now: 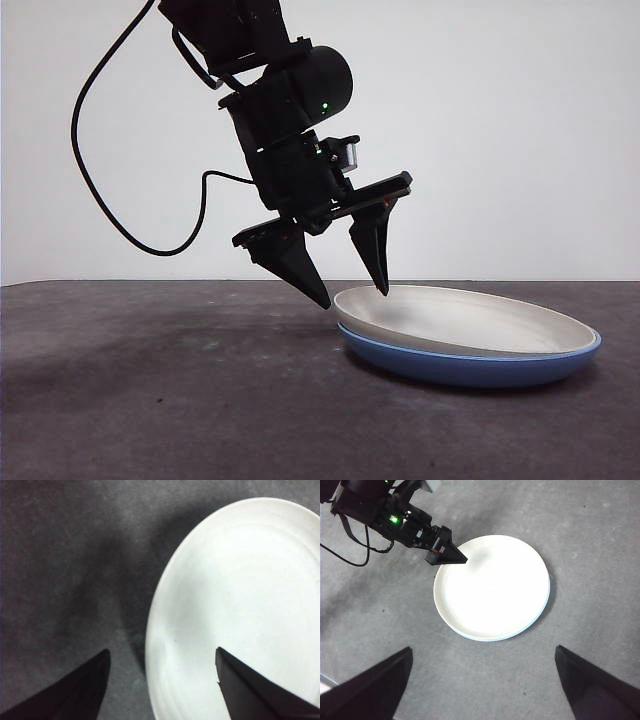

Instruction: Pick up the white plate, put it on the blue plate, put it on desk

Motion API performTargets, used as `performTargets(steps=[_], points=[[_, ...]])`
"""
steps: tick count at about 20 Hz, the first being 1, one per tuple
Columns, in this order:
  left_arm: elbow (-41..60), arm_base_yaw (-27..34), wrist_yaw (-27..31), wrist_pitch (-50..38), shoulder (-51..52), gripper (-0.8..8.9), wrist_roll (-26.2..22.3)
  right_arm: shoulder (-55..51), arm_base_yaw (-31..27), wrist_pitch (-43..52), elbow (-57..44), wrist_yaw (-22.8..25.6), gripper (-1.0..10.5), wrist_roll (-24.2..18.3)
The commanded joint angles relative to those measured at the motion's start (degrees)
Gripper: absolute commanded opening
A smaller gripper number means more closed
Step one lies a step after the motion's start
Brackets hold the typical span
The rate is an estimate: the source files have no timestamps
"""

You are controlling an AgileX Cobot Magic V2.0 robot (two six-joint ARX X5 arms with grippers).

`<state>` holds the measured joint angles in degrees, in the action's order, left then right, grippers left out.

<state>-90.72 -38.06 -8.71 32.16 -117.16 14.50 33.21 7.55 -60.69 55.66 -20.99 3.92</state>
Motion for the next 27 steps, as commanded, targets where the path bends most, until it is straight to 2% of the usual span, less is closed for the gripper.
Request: performTargets(steps=[1,11,15,20,22,25,27], points=[[-1.7,-0.57,0.04,0.02,2.56,3.49,-0.33,0.26,0.2,0.15,1.05,0.09,4.6,0.57],[-1.7,0.7,0.09,6.67,24.94,3.47,-3.34,0.37,0.2,0.15,1.03,2.05,4.6,0.5],[-1.38,2.25,0.09,12.66,33.81,3.44,-6.69,0.37,0.2,0.17,1.03,2.16,4.6,0.42],[9.29,5.22,-0.26,13.03,45.35,3.43,-7.8,0.39,0.2,0.17,1.03,2.19,4.6,0.37],[15.98,5.55,-3.08,12.9,50.31,3.43,-8.11,0.39,0.2,0.17,1.03,2.19,4.6,0.39],[25.18,5.53,-11.96,12.9,56.57,3.43,-10.05,0.42,0.2,0.17,1.03,2.19,4.6,0.39],[29.24,5.4,-15.19,13.29,59.3,3.43,-10.25,0.42,0.2,0.17,1.03,2.19,4.6,0.39]])
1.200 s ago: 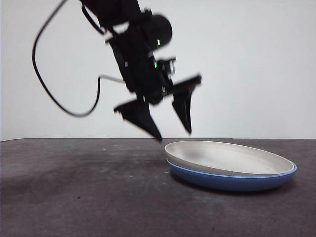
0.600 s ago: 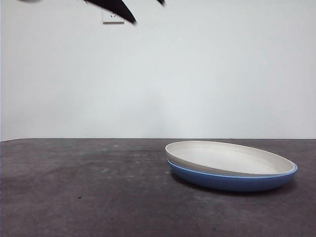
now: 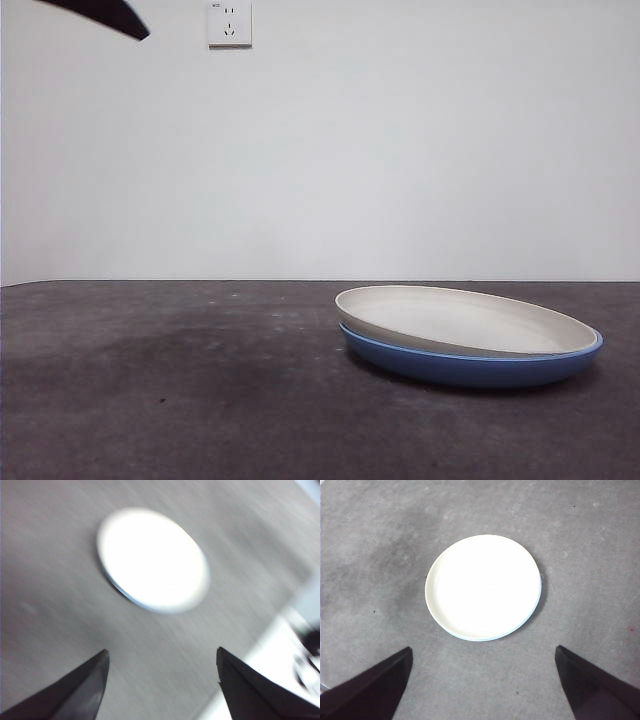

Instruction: Pick up the white plate, put it on the blue plate, put it on desk

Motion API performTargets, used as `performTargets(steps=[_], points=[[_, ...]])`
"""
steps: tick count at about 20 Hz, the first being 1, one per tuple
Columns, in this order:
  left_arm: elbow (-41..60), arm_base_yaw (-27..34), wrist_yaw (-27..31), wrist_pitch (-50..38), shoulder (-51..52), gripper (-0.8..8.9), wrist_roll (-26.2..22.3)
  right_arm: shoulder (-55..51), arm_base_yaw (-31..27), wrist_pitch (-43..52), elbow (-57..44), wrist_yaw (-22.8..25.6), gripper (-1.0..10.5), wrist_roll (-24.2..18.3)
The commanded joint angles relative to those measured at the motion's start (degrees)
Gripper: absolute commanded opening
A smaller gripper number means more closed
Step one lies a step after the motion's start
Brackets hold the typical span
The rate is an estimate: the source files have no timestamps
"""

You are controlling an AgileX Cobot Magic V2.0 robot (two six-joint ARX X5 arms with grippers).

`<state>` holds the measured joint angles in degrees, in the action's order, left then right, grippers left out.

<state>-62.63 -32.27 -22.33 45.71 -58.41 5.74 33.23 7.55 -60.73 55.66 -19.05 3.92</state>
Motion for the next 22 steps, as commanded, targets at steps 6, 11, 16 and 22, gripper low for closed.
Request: performTargets(steps=[6,11,16,22], points=[[2.99,-0.42,-1.99,-0.74,1.99,3.43,-1.66,0.52,0.17,0.22,1.03,2.43,4.6,2.8],[2.99,-0.42,-1.99,-0.72,1.99,3.43,-1.68,7.08,0.17,1.09,1.03,7.56,4.6,5.2],[2.99,-0.42,-1.99,-0.66,1.99,3.43,-1.68,20.55,0.17,8.87,1.03,7.1,4.6,5.05],[2.99,-0.42,-1.99,-0.35,1.99,3.43,-1.68,38.25,0.17,16.26,1.03,6.36,4.6,3.06]])
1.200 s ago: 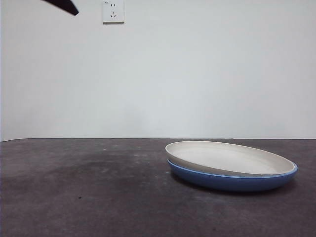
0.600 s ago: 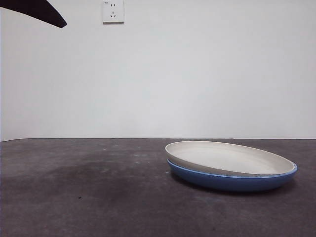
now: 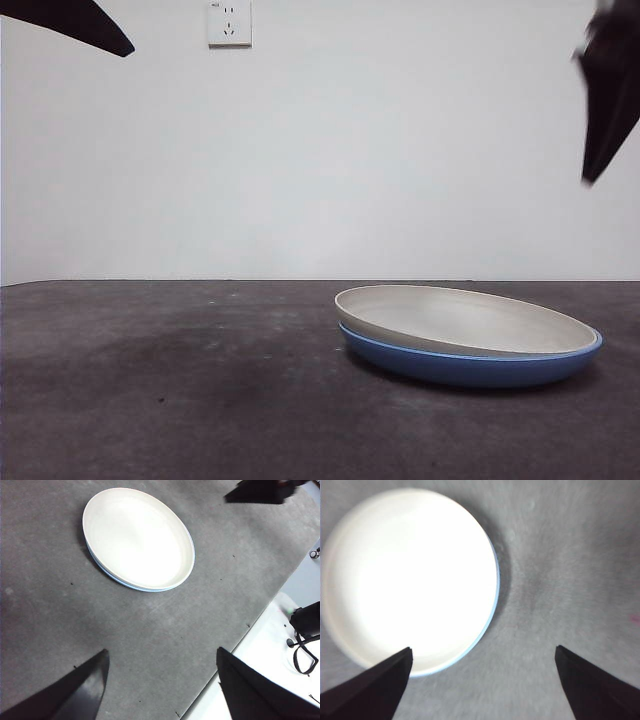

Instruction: Pick up the white plate, put it on the blue plate, put it on desk

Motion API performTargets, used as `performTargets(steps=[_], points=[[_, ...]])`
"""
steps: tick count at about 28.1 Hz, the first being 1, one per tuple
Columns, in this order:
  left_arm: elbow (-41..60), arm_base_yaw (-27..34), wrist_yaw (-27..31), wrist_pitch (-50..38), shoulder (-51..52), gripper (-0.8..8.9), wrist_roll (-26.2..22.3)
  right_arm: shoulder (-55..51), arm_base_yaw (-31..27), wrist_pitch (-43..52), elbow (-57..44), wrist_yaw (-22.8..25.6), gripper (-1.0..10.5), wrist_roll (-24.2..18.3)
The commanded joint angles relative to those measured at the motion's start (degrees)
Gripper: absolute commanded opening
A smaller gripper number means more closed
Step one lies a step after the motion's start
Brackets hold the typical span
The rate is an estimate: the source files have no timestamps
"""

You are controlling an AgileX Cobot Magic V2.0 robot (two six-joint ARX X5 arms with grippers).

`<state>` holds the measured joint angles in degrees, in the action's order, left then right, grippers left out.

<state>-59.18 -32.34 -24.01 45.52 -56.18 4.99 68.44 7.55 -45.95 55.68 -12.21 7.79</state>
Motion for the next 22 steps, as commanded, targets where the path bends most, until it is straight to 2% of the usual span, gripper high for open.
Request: performTargets(steps=[1,14,17,22], points=[[-0.46,-0.35,-0.31,-0.11,-0.24,3.43,-0.92,4.7,0.17,2.51,1.01,-0.96,4.6,-0.9],[-0.46,-0.35,-0.31,-0.11,-0.24,3.43,-0.92,19.37,0.2,12.52,1.01,-3.23,4.5,-0.81],[-0.46,-0.35,-0.31,-0.11,-0.24,3.43,-0.92,21.55,0.2,13.97,1.01,-3.3,3.6,-0.79],[-0.46,-0.35,-0.28,-0.13,-0.24,3.43,-0.9,23.78,0.2,15.76,1.01,-4.52,3.3,-0.68]])
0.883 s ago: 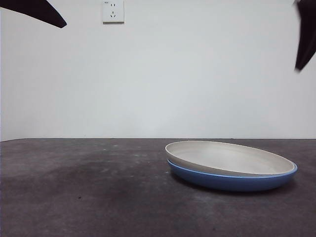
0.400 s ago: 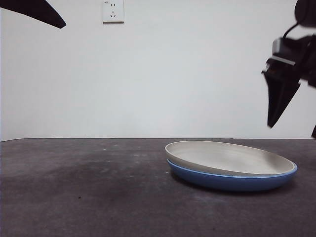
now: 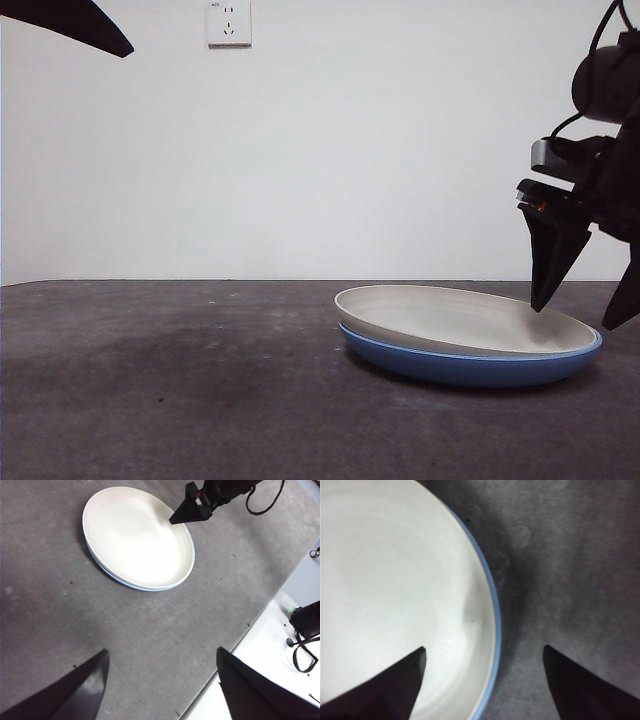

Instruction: Pick up the white plate, put it on the blue plate, put it on desk

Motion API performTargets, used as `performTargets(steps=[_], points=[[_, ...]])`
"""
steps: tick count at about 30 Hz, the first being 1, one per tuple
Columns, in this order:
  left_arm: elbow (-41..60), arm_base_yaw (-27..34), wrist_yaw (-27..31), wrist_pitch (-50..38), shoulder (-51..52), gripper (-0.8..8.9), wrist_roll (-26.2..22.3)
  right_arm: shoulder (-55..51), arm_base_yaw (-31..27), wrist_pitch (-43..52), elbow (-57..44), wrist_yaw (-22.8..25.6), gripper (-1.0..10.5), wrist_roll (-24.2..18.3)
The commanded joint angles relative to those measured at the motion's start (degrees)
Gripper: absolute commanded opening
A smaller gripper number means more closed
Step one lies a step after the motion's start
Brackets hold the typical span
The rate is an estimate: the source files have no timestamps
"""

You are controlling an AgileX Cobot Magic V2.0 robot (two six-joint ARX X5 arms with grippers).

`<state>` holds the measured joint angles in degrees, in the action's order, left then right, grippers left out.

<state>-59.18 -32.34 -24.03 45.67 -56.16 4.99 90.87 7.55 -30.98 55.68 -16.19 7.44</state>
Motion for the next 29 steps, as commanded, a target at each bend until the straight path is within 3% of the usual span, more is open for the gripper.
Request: performTargets(steps=[1,9,18,29], points=[[-0.46,-0.35,-0.26,-0.28,-0.26,3.43,-0.9,1.75,0.2,1.01,0.98,-0.55,3.0,-0.33],[-0.46,-0.35,-0.26,-0.24,-0.26,3.43,-0.87,4.09,0.2,1.4,0.98,-0.52,2.5,-0.35],[-0.46,-0.35,-0.26,-0.22,-0.26,3.43,-0.87,4.28,0.2,1.81,0.98,-0.28,0.1,-0.28],[-0.46,-0.35,-0.26,-0.17,-0.26,3.43,-0.87,3.37,0.09,2.03,1.01,2.71,0.1,2.58]])
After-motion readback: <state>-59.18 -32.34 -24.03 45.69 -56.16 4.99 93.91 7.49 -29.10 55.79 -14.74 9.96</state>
